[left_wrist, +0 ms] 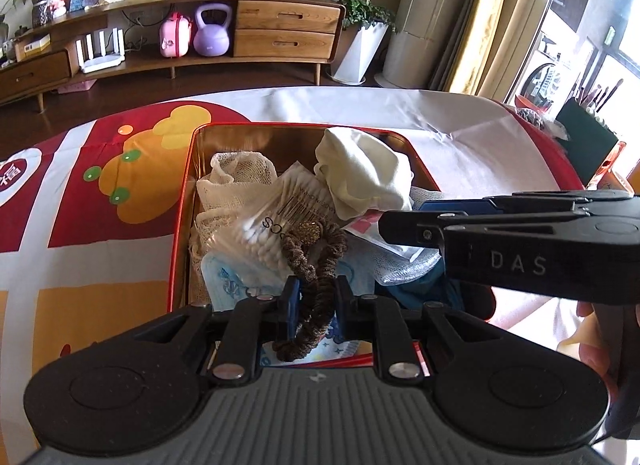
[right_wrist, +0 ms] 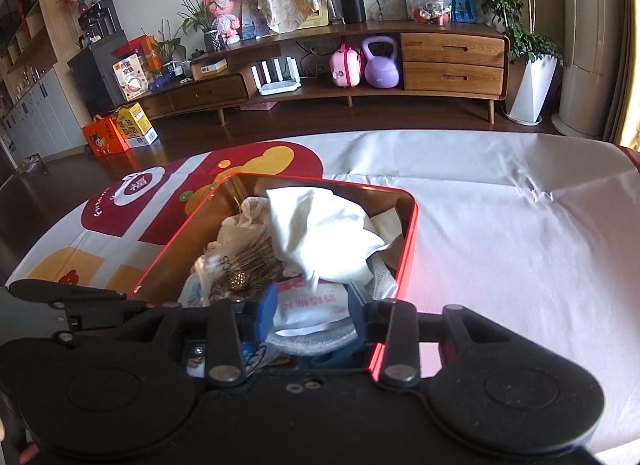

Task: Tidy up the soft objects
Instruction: 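Open both grippers to drop the cord and cloth bag into the tin, then withdraw both grippers from the tin toward the yellow duck, then grasp the yellow duck with the left gripper while the right gripper grasps the tea-bag packet, then lift and carry the duck and tea-bag packet over the red tin with both grippers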

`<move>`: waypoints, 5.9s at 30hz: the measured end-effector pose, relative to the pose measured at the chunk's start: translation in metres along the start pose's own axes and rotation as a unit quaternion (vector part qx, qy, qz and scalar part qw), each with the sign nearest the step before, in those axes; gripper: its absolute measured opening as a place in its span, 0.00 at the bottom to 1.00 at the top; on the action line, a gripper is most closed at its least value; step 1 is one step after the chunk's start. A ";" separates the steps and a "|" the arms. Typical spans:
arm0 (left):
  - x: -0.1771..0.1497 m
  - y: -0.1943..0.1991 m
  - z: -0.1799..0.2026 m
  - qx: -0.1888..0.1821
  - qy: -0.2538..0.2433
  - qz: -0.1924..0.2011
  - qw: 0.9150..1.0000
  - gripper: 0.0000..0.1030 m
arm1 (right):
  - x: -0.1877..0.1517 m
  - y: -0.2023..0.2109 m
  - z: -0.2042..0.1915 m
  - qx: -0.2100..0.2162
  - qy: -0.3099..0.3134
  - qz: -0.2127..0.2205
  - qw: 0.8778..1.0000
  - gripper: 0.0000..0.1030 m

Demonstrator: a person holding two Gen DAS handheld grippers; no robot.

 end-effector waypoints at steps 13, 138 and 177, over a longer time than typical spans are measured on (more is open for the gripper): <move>-0.002 0.027 0.009 0.008 -0.009 0.006 1.000 0.31 | 0.001 0.043 -0.011 -0.003 0.013 0.017 1.000 0.53; -0.129 0.077 -0.012 0.024 0.013 0.021 0.999 0.42 | -0.188 0.091 -0.089 0.010 0.065 -0.035 0.997 0.18; -0.108 0.182 0.015 0.005 0.031 0.053 0.998 0.33 | -0.135 0.186 -0.090 0.027 0.017 0.043 0.999 0.17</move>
Point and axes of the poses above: each gripper's, at about its wrist camera, not at the fingertips, and y roughly against the way its jaws point, z to its right, x to its top, the point moved 4 cm from there along -y, roughly the way its jaws point, and after that the axes turned 4 degrees about x, right-handed, at the moved point
